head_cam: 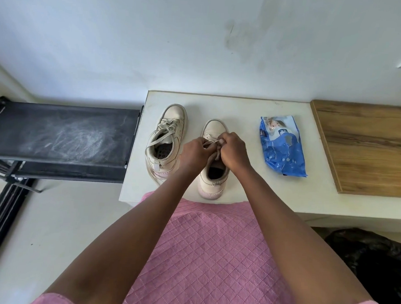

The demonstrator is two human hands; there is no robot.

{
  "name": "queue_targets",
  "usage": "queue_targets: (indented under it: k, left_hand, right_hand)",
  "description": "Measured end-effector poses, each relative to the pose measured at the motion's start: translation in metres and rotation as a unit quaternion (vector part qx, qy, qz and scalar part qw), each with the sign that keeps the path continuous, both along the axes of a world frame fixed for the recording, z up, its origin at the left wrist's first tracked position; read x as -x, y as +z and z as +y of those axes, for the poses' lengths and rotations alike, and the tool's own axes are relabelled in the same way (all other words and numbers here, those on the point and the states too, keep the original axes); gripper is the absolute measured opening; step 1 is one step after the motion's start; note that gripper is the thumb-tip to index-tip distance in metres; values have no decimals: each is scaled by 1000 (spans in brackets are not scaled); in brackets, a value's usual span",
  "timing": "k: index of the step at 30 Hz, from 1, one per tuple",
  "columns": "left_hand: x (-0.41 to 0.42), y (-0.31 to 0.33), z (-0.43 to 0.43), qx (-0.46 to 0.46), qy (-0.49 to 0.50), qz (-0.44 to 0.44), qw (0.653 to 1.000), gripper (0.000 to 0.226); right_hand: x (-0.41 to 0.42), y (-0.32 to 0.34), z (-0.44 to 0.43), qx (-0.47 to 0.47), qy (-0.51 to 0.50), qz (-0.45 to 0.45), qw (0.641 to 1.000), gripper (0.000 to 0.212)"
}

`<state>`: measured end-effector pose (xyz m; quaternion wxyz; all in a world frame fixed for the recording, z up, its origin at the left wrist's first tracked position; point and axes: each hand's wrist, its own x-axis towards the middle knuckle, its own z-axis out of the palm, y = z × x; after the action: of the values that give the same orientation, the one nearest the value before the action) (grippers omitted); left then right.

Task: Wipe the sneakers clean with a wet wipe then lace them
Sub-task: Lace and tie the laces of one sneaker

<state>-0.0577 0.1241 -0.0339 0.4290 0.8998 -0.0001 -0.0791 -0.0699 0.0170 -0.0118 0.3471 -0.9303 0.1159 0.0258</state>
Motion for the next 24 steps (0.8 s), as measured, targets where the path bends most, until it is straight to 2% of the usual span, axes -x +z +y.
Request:
queue_targets:
  k: [5, 9, 11, 14, 16, 20, 24]
  left_hand:
    - [-5, -1, 1, 135, 23, 58, 989, 33]
    - [-6, 1, -3, 212, 39, 112, 970, 13]
    - [-5, 4, -4, 279, 34, 173, 944, 15]
    - [-4, 6, -2, 391, 40, 275, 877, 19]
    - [-3, 6, -1, 424, 41, 293, 856, 16]
    - [1, 6, -2, 394, 59, 239, 886, 10]
    - [-2, -1, 0, 239, 49, 132, 961, 39]
  right_hand:
    - [1, 0, -1, -49, -26, 0, 998, 26]
    - [1, -1, -3, -67, -33, 2, 997, 25]
    - [1, -2, -2, -66, -36, 2, 997, 23]
    - [0, -2, -2, -71, -51, -2, 996, 23]
    - [0, -3, -4, -89, -71, -4, 993, 22]
    - [0, -2, -6, -107, -82, 19, 991, 23]
    - [-1, 2, -3, -102, -60, 27, 993, 24]
